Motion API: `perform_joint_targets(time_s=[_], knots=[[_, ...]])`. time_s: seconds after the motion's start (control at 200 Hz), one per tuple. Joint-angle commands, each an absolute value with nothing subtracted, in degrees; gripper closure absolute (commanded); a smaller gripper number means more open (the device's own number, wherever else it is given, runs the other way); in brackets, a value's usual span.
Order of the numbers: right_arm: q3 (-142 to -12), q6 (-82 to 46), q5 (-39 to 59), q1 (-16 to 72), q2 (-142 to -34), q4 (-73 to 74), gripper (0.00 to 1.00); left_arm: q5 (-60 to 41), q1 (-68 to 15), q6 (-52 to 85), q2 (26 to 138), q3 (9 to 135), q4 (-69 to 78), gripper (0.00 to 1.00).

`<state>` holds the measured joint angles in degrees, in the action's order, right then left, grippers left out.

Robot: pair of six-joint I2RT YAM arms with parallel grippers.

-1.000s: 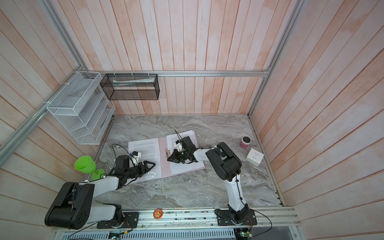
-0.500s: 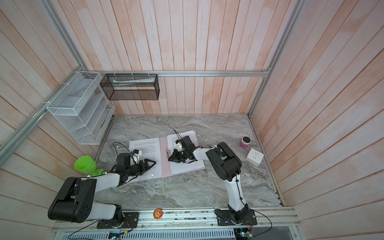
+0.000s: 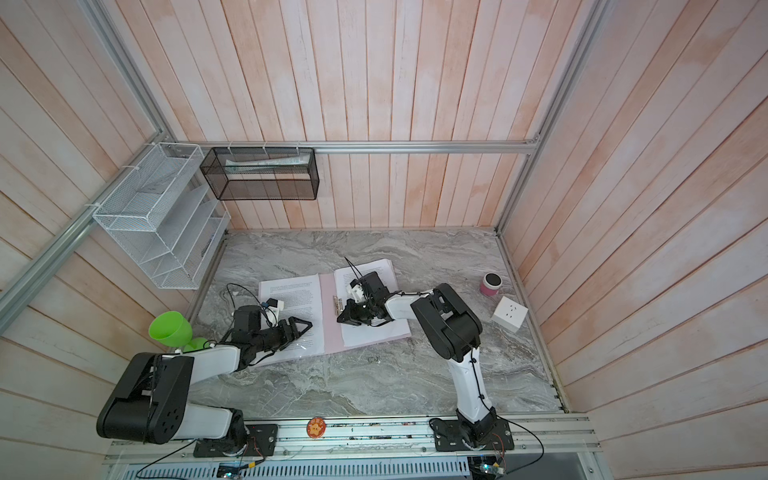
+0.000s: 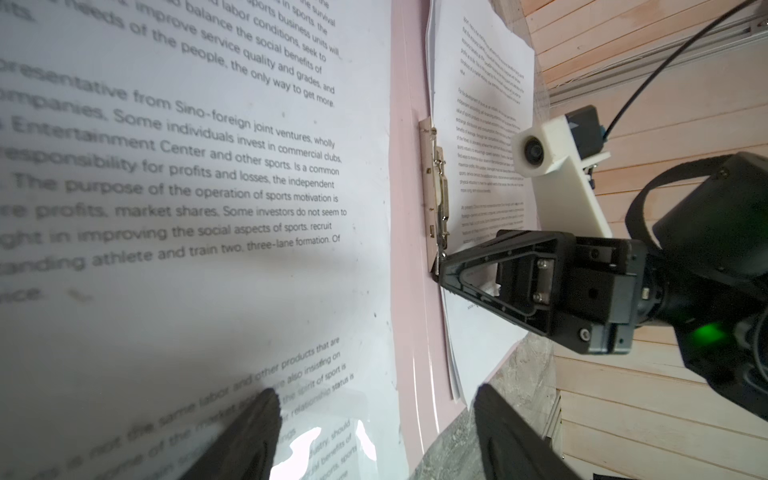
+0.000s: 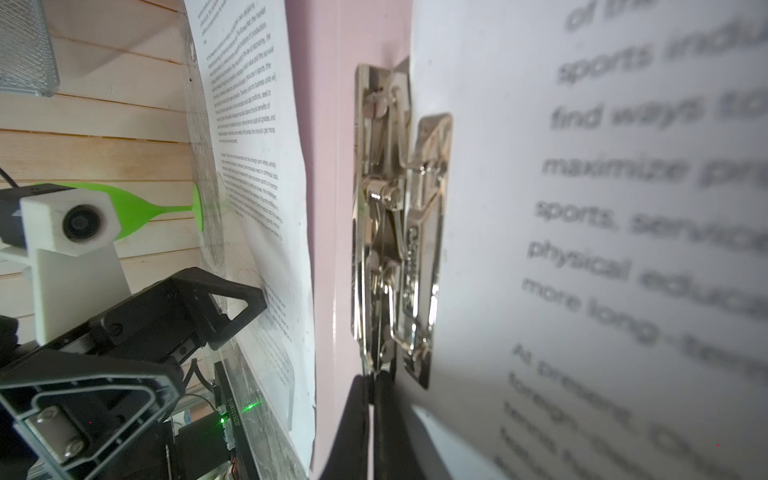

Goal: Put the files into the folder

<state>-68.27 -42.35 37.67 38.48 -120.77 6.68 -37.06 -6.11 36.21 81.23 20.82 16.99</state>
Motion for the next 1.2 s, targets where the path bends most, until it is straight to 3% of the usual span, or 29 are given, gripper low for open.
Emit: perform_joint_targets(time_s=[0.0,0.27,0.565,0.7,0.87,1.196], knots=[[-64.9,-42.8,32.4,37.6,-125.3,0.0,0.96,-34.0,-5.8,35.3,83.0,20.7,13.2,0.24],[-62.6,-47.5,35.3,37.6,-122.2,5.7,0.95,-34.1,-6.3,35.1,82.5,21.0,12.9,0.23],[-63.1,-49.8,35.3,36.2,-116.4,7.7,0.81,-34.1,-6.4,33.1,81.1,23.9,10.1,0.2],[-62.2,-49.6,36.0,35.2,-113.6,8.6,0.75,-31.1,-6.4,29.2,79.3,30.1,2.3,0.18],[-57.8,-50.1,37.4,32.9,-107.1,13.5,0.74,-24.3,-5.8,27.1,75.4,36.6,-4.7,0.12],[-53.4,-37.4,41.0,22.6,-101.0,9.4,0.74,-14.5,-0.7,27.3,76.1,43.9,-10.1,0.04]])
